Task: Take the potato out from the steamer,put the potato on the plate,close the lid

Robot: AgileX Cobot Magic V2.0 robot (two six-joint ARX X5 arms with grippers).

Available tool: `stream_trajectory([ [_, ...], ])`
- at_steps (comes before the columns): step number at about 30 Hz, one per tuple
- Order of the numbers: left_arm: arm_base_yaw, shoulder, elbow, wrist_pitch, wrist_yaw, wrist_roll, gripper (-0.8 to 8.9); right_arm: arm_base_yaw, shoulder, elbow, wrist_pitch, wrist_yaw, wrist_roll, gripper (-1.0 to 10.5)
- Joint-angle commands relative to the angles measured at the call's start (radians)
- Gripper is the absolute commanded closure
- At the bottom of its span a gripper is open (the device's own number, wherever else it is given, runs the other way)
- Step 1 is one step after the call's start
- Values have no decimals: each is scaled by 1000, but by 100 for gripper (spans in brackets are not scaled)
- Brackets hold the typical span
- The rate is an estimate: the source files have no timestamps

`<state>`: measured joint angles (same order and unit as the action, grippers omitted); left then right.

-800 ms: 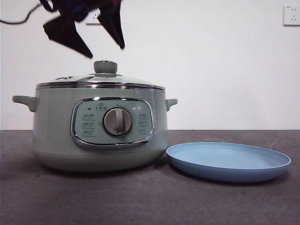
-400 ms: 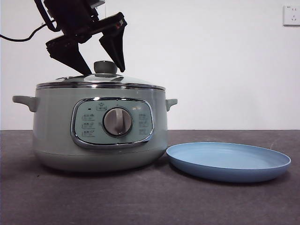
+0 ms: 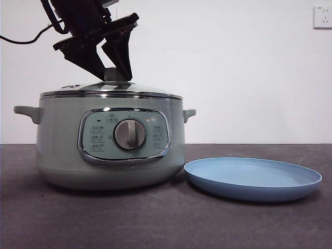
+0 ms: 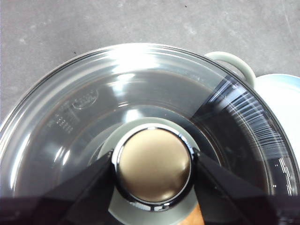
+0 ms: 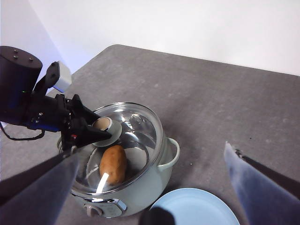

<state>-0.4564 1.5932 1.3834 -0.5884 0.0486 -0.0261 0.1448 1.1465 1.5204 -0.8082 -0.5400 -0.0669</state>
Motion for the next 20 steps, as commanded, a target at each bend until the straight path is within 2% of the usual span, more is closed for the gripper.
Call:
stream_trajectory([
  [1,5,14,4,-8,5,2,822,1,-2,4,6,-3,7,289],
  [10,4,13,221,-107,8,10,822,0,-2,4,6,-5,26,289],
  [20,5,-21,555,-293,10,89,822,2,-2,4,30,-13,39,289],
])
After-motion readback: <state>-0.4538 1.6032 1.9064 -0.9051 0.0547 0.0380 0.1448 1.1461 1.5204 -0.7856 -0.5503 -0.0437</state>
